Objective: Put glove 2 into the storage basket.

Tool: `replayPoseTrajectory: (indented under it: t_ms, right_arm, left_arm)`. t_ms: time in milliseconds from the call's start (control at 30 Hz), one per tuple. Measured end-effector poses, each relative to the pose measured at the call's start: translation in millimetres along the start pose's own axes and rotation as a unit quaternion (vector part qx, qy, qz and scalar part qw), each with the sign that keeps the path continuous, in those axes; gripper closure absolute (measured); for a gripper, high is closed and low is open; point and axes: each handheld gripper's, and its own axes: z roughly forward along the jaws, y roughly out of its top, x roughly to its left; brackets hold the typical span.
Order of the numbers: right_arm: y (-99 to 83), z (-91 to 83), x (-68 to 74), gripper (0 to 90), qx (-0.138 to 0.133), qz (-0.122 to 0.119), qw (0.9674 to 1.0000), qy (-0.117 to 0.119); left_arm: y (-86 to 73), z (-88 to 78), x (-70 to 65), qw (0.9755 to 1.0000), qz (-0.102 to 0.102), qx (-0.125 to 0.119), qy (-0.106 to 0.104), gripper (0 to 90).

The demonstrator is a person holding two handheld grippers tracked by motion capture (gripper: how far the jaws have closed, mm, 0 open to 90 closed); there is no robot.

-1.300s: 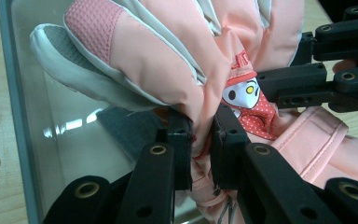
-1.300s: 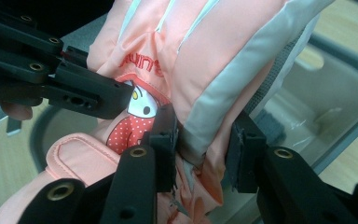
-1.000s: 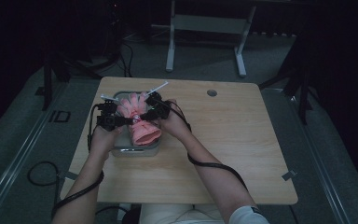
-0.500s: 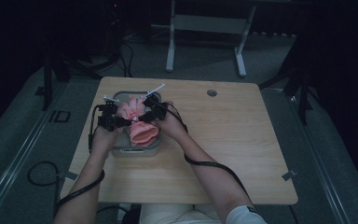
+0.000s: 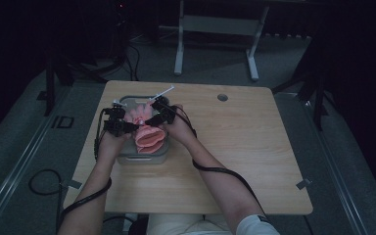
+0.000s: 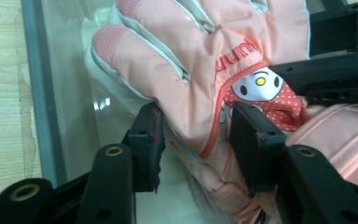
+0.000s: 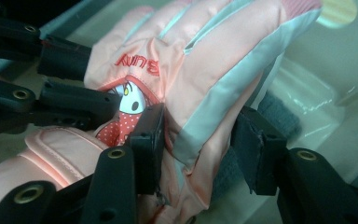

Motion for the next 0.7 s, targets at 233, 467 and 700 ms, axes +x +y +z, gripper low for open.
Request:
replayPoseTrajectory:
  t_ms: [233, 467, 700]
  right_arm:
    - [1.9, -8.4, -0.4, 55.1, -0.019, 0.006, 0.9998, 0.009]
    - [6.4, -22.1, 3.9, 61.9, -0.042, 0.002, 0.9991, 0.009]
    - [10.8, -33.3, 5.9, 59.5, -0.049, -0.009, 0.9987, 0.011]
  left_arm:
    - [-0.4, -4.9, 5.3, 0.9999, -0.006, -0.009, -0.011, 48.0]
    - [2.5, -16.1, 6.8, 0.9998, 0.005, -0.019, -0.01, 46.1]
    - [4.9, -27.8, 1.2, 0.9992, 0.012, -0.033, -0.017, 44.0]
